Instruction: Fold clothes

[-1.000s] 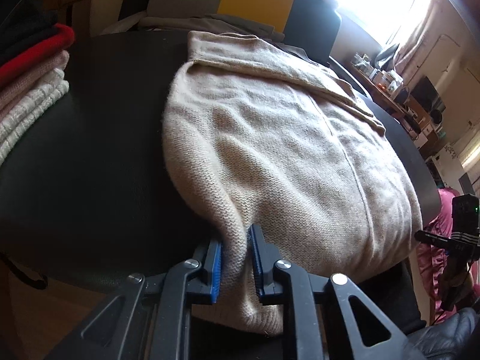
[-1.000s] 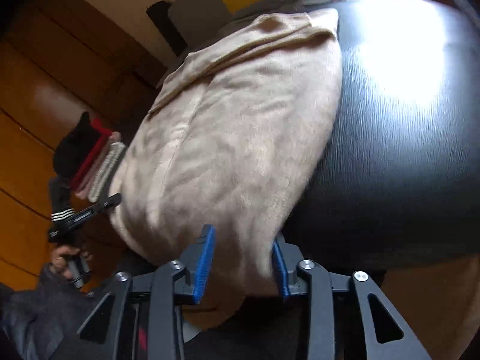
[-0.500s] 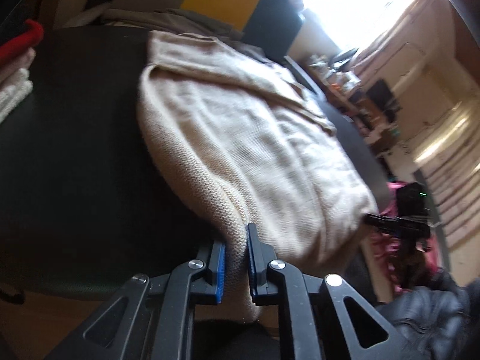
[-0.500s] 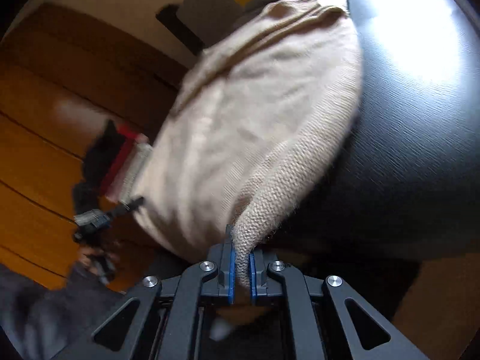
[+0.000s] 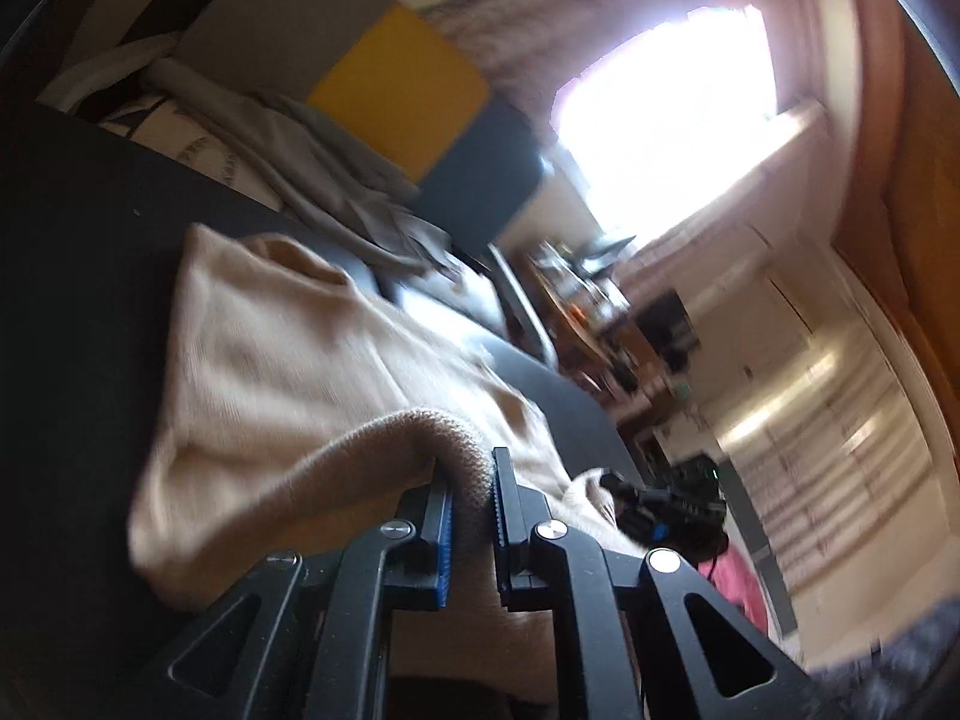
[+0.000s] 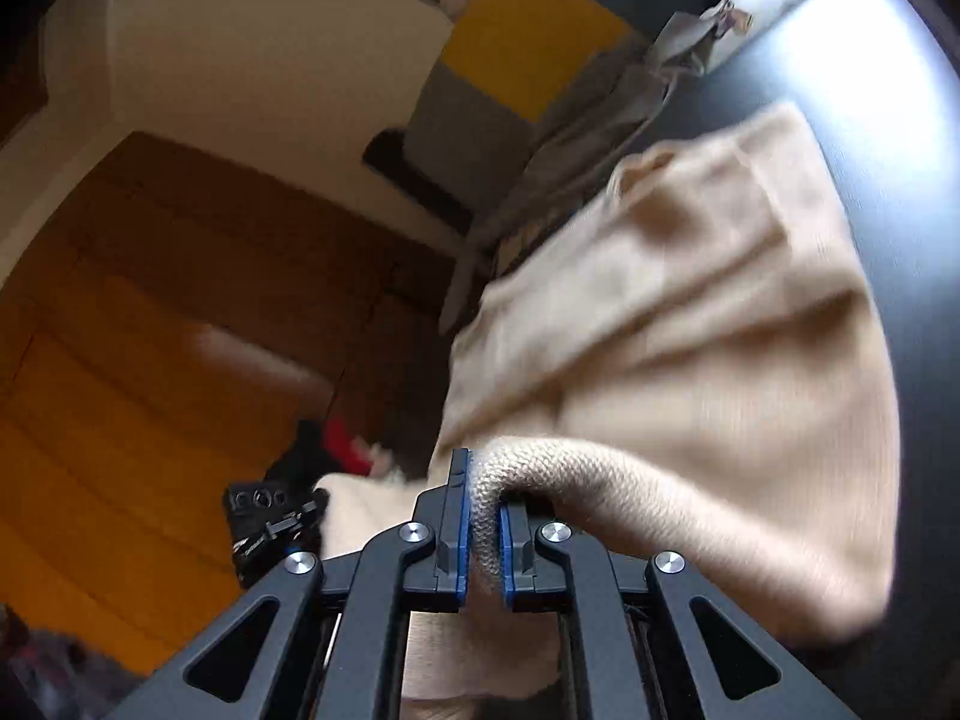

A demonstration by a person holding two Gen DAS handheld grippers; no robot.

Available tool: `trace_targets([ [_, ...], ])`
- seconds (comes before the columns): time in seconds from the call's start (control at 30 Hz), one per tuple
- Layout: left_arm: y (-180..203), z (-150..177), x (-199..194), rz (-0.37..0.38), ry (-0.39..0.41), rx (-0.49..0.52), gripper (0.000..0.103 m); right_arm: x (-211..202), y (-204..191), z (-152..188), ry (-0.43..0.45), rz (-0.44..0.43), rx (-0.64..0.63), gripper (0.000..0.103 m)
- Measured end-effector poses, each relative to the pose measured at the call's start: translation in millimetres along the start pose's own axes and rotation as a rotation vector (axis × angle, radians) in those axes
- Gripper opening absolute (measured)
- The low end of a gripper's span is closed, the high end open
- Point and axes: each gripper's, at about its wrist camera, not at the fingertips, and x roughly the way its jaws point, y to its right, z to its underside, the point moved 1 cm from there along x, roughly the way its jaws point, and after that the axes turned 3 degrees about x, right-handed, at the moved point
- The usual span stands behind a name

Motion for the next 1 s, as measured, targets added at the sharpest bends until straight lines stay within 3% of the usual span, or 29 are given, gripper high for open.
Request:
trace_targets([
  [0.07,-30,-16,34,-0.069,-0.043,-0.067,0.009,22,18,-29,0.021,0.065,0.049,0.011],
  [0.17,-66,-7,72,-0.170,-0.171,-0.108,0.007,48,54,-51,0.007,0.153,0.132,0.009],
  [0.23,-70,5,65,-0.142,-0.162,-0.124,0.007,54,70,-49,-0.009,0.162,0.153,0.005],
  [0.4,-57,54,34,-0.118,-0.173,-0.123,0.008,32,61,-7,-0.048,0.158,0.079,0.005],
  [0.53,-37,99,5,-0.133,-0.184,-0.113,0.008,7,50,34,-0.080,0.166,0.089,0.005],
  [0.63,-31,113,-11,-0.125,-0.155,-0.141,0.009,-9,43,61,-0.088,0.164,0.116,0.005],
  [0.7,-26,115,-20,-0.126,-0.128,-0.153,0.018,-17,38,74,-0.085,0.157,0.145,0.007],
  [0.8,-21,116,-38,-0.132,-0.084,-0.169,0.023,-25,22,86,-0.078,0.145,0.163,0.031],
  [0.87,-20,117,-54,-0.117,-0.035,-0.185,0.027,-27,8,91,-0.074,0.122,0.134,0.058],
  [1.0,-17,125,-68,-0.093,-0.008,-0.186,0.038,-24,-12,105,-0.079,0.055,0.112,0.061],
])
